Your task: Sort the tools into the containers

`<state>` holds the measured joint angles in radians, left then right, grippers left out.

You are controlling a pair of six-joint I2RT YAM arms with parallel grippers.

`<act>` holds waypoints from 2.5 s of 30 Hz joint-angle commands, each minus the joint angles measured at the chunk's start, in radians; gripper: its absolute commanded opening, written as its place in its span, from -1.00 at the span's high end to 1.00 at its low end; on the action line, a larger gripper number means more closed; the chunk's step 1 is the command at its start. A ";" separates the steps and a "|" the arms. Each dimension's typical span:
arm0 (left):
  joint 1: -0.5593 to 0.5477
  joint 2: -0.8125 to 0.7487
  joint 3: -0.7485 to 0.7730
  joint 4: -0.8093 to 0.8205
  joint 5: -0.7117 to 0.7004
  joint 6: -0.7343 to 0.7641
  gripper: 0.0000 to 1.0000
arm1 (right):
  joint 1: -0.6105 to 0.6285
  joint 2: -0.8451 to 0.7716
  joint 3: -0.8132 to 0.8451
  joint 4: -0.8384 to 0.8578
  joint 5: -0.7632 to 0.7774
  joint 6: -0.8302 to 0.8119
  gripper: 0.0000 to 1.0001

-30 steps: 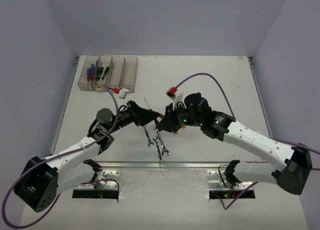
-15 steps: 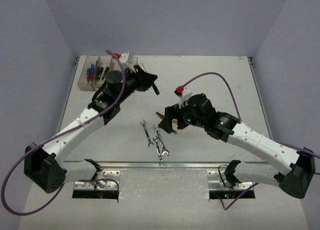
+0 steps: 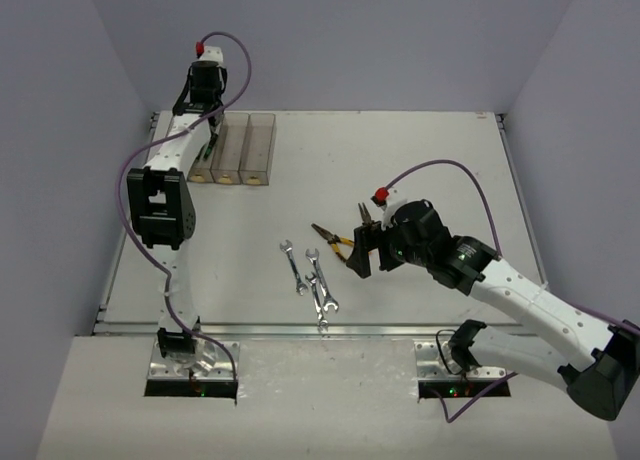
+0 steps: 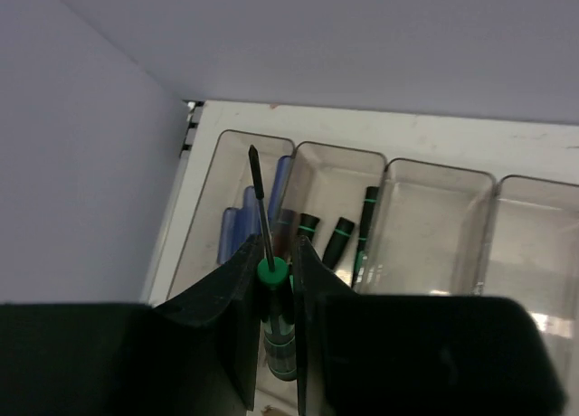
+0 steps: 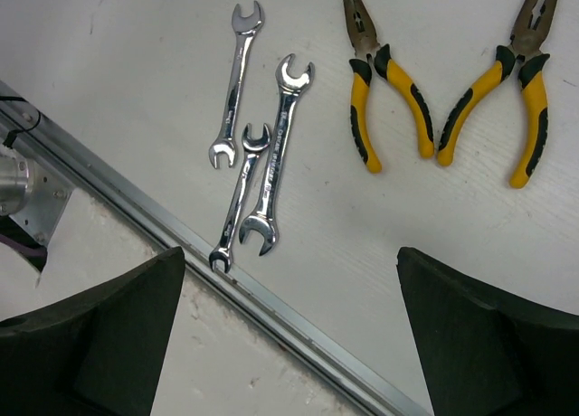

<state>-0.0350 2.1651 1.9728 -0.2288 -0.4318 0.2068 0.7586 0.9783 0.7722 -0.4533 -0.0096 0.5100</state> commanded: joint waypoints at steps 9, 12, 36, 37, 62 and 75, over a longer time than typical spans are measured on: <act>0.039 0.079 -0.084 0.149 0.047 0.103 1.00 | -0.004 0.016 -0.009 0.046 -0.085 -0.051 -0.98; 0.060 0.107 -0.089 0.141 0.056 0.088 0.89 | -0.004 0.032 -0.004 0.053 -0.084 -0.048 -0.98; 0.001 -0.786 -0.481 -0.222 0.220 -0.808 -1.00 | -0.003 0.316 0.195 0.018 0.051 0.014 -0.98; 0.000 -0.871 -0.629 -0.195 0.272 -0.876 -1.00 | -0.004 0.356 0.220 -0.019 0.060 0.029 -0.98; 0.000 -1.447 -1.232 -0.217 0.240 -0.709 -1.00 | -0.001 0.535 0.327 -0.054 0.350 0.074 -0.98; 0.003 -1.506 -1.205 -0.267 0.228 -0.653 -1.00 | -0.002 0.541 0.264 -0.095 0.243 0.091 -0.98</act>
<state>-0.0380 0.6760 0.7206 -0.4992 -0.1822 -0.4795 0.7563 1.5383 1.0375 -0.5526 0.2695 0.5884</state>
